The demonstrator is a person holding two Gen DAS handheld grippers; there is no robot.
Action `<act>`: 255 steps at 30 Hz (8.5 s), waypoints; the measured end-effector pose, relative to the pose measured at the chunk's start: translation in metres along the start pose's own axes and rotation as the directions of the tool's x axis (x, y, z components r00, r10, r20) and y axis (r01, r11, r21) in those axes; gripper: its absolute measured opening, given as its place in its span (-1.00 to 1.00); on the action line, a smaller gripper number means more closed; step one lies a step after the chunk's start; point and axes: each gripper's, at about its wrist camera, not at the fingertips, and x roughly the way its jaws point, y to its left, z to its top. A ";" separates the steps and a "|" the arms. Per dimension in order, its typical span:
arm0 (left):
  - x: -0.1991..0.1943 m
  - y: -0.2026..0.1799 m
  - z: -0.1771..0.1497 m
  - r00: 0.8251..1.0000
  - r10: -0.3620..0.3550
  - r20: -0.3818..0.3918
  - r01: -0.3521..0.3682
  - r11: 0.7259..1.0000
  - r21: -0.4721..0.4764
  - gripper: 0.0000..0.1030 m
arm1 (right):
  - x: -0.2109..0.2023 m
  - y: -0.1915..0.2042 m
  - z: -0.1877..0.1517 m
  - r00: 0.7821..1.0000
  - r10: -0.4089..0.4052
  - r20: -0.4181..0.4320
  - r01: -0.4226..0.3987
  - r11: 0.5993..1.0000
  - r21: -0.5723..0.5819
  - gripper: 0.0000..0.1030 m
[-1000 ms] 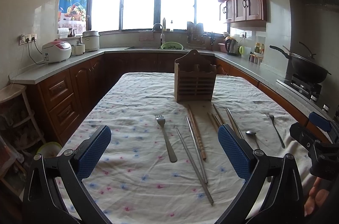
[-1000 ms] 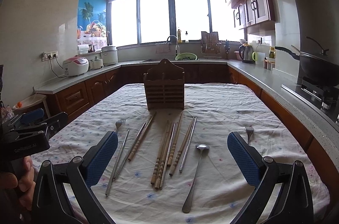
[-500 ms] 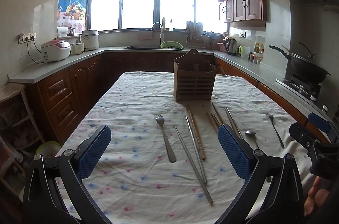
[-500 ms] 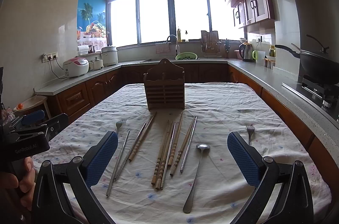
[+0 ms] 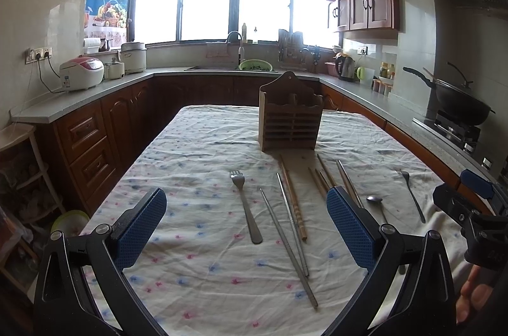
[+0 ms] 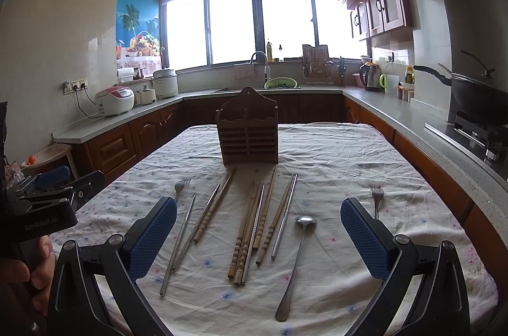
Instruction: Organize utensils
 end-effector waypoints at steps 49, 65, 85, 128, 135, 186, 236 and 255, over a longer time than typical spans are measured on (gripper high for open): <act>0.262 -0.035 0.058 0.856 -0.154 -0.494 0.168 0.986 -0.016 0.30 | 0.246 -0.082 0.039 0.883 0.171 -0.438 -0.036 0.954 0.299 -0.59; 0.352 -0.064 0.042 0.769 -0.150 -0.621 0.199 0.980 0.009 -0.49 | 0.341 -0.067 0.031 0.801 0.209 -0.560 -0.070 0.963 0.260 -0.71; 0.272 -0.025 0.085 0.837 -0.275 -0.473 0.268 0.960 -0.083 -0.89 | 0.281 -0.070 0.078 0.863 0.264 -0.431 -0.156 0.950 0.271 -0.91; 0.094 0.012 0.148 0.926 -0.350 -0.142 0.336 0.935 -0.115 -0.91 | 0.115 -0.058 0.158 0.971 0.220 -0.098 -0.197 0.959 0.205 -0.91; 0.098 0.021 0.176 0.938 -0.342 -0.063 0.332 0.934 -0.129 -0.91 | 0.129 -0.063 0.183 0.980 0.198 -0.017 -0.190 0.959 0.212 -0.91; 0.326 0.020 0.202 0.986 -0.161 -0.043 0.146 0.960 -0.240 -0.77 | 0.337 -0.094 0.192 0.995 0.089 0.053 -0.101 0.935 0.341 -0.81; 0.128 0.039 0.077 0.961 -0.208 -0.180 0.163 0.957 -0.239 0.86 | 0.105 -0.097 0.084 0.992 0.108 -0.064 -0.081 0.939 0.335 0.97; 0.136 0.021 0.053 0.937 -0.205 -0.283 0.165 0.973 -0.159 0.86 | 0.109 -0.090 0.048 0.975 0.108 -0.194 -0.050 0.958 0.282 0.96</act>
